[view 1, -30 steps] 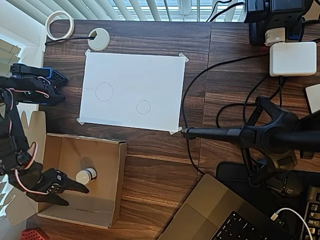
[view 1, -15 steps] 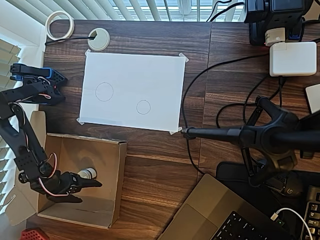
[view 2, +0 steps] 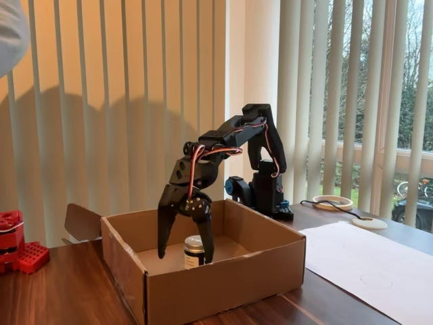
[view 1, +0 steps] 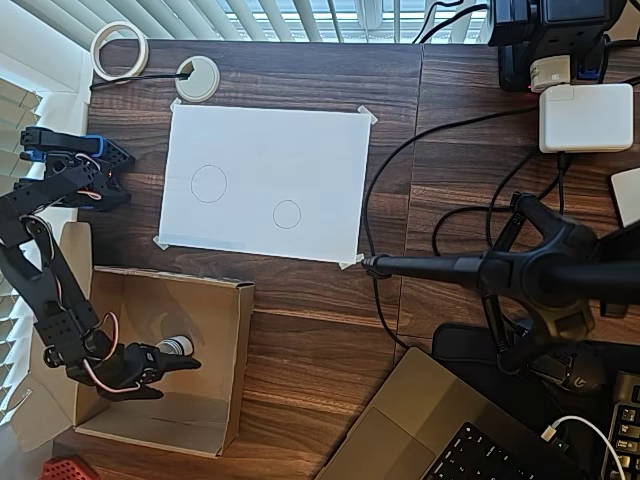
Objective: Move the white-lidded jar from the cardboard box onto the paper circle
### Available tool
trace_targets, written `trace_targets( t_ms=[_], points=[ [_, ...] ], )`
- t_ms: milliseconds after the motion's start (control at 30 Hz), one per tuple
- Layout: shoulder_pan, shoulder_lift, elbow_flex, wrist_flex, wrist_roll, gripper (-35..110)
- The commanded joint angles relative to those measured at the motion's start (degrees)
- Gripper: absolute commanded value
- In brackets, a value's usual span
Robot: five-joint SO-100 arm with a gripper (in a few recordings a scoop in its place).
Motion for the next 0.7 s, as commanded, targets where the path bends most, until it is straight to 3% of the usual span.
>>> trace_targets(
  t_ms=[0, 667],
  points=[
    [0.0, 2.64, 0.18, -0.53, -0.44, 45],
    [-0.88, 5.1, 6.59, -0.79, -0.7, 40]
  ],
)
